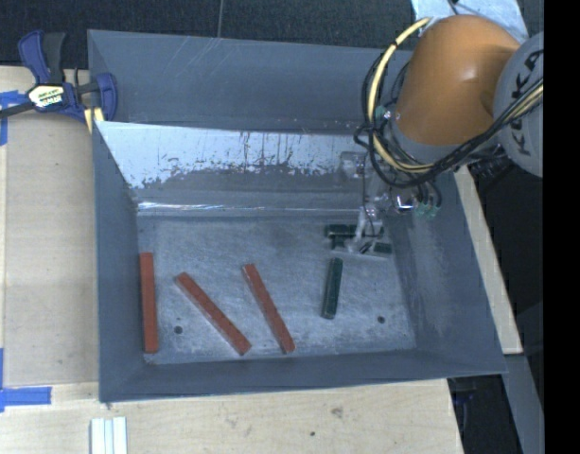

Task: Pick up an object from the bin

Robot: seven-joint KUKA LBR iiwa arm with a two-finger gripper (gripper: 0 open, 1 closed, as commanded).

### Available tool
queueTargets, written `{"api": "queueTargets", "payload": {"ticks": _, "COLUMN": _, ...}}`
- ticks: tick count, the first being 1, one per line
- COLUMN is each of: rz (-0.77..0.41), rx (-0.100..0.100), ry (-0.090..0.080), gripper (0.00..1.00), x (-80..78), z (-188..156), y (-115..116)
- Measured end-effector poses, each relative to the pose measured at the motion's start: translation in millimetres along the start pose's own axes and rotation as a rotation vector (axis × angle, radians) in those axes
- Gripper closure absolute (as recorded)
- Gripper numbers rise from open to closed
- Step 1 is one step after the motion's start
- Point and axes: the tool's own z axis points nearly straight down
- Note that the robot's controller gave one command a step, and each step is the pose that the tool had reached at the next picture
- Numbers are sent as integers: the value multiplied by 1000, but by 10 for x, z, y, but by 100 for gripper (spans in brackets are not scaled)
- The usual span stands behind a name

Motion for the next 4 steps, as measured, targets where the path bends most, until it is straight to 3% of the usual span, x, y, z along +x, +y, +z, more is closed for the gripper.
{"api": "queueTargets", "payload": {"ticks": 1, "rz": -305, "rx": -1, "ry": 8, "gripper": 0, "x": 175, "z": 1463, "y": -30}}
{"api": "queueTargets", "payload": {"ticks": 2, "rz": -771, "rx": -2, "ry": 5, "gripper": 0, "x": 534, "z": 1466, "y": -276}}
{"api": "queueTargets", "payload": {"ticks": 3, "rz": -770, "rx": -2, "ry": 2, "gripper": 100, "x": 525, "z": 1458, "y": -264}}
{"api": "queueTargets", "payload": {"ticks": 4, "rz": -800, "rx": 3, "ry": -8, "gripper": 100, "x": 458, "z": 24, "y": -190}}
